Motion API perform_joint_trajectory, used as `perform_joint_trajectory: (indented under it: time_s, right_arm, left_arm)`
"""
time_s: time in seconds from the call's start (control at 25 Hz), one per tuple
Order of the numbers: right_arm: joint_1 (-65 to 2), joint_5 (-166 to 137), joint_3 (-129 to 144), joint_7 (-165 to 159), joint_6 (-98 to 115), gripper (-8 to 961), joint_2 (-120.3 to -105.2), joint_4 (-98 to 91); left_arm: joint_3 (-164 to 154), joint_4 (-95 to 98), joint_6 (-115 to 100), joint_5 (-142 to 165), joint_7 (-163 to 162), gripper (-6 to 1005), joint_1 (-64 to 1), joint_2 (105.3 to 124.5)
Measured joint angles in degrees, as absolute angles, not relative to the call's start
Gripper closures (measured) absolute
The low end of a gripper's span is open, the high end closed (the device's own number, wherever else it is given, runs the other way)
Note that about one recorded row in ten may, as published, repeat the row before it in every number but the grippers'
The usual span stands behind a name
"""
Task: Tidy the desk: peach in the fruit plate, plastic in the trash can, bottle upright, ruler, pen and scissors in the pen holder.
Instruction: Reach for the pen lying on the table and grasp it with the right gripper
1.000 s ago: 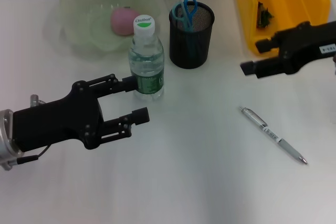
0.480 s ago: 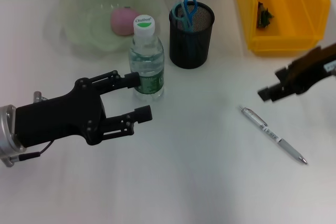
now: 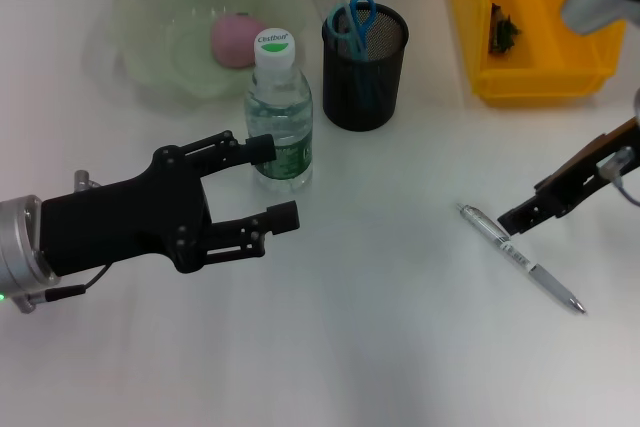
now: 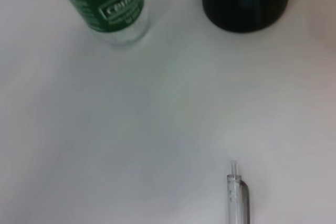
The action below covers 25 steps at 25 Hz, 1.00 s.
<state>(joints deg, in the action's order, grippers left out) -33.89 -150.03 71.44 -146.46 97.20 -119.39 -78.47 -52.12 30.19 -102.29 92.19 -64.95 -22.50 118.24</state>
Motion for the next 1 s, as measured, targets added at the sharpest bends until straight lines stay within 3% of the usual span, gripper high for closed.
perform_joint_trajectory:
  time_s: [1.0]
  right_arm:
    - [-38.1,-150.1,77.0,-151.5,86.0,258,-119.51,-64.3]
  left_arm:
    - [-51.8,29.8,-101.6,92.2,-64.7,197,-22.0,118.39]
